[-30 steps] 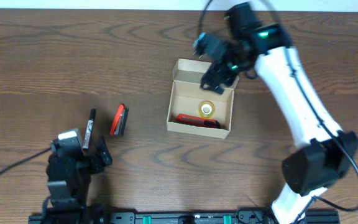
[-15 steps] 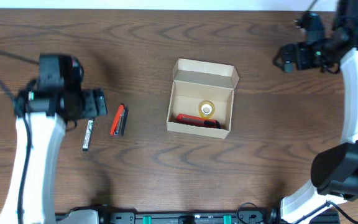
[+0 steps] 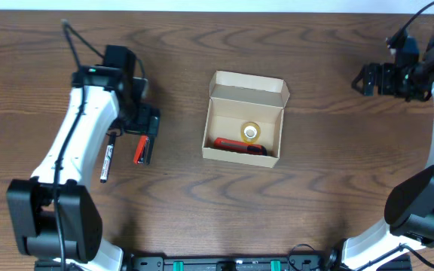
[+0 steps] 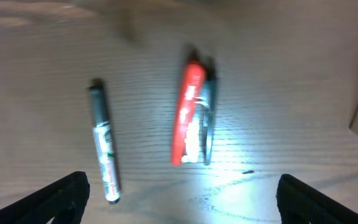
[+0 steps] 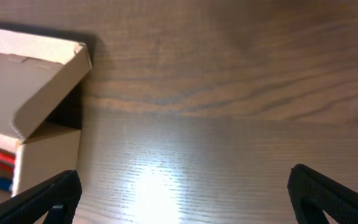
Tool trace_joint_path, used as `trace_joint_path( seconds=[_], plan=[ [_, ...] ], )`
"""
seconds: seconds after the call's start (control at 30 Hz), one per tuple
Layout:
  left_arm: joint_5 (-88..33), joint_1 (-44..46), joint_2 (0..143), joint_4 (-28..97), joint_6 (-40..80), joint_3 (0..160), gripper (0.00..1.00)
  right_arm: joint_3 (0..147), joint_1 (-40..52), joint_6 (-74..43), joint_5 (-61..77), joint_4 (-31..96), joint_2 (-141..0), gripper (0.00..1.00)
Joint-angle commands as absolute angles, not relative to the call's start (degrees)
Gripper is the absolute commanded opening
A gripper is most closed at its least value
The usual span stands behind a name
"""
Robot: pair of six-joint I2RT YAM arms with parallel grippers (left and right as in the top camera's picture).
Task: Pack container
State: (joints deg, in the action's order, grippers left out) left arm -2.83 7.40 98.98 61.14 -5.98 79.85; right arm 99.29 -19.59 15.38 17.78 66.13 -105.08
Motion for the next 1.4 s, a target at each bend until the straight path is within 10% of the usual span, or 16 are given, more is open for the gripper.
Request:
trace_joint_path(
  seconds=[0.0,1.37],
  plan=[
    [-3.16,9.06,101.08,61.49,-10.35,80.73,0.95,94.26,-19.84,14.57,18.00,64.38,-104.05,0.99],
    [-2.09,4.47,84.97,39.27,4.05,53.34,0.95,85.32,-19.84,14.61,18.22,61.93,-104.05,0.99]
  ],
)
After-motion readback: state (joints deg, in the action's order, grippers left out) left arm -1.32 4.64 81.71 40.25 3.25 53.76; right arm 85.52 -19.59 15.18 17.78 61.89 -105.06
